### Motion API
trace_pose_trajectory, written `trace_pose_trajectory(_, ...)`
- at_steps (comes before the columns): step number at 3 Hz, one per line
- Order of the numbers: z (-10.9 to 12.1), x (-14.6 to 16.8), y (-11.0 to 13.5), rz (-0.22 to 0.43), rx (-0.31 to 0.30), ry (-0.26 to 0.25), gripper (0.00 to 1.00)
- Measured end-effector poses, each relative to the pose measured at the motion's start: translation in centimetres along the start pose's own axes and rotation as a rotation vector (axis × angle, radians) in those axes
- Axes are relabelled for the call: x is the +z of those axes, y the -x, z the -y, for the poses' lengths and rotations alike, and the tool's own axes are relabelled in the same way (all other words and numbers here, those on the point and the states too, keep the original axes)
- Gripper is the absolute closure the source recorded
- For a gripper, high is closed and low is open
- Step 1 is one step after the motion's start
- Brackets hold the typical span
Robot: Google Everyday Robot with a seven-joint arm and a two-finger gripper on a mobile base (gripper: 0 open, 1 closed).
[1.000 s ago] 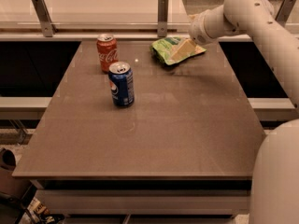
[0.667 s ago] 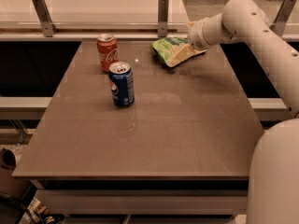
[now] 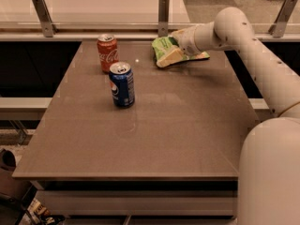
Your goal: Pick green rice chip bag
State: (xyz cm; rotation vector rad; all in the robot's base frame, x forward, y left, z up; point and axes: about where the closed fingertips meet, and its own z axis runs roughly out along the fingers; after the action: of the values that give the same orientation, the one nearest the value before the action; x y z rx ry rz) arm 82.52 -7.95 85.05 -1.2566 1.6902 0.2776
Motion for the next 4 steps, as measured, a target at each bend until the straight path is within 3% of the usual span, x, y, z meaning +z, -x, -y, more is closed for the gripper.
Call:
trace_pose_trajectory(3,-0.5,0.9,0.0,0.0,0.001,0.014,0.88)
trace_pose_trajectory(4,-0.7,1.2,0.0,0.0,0.001,0.019,1.0)
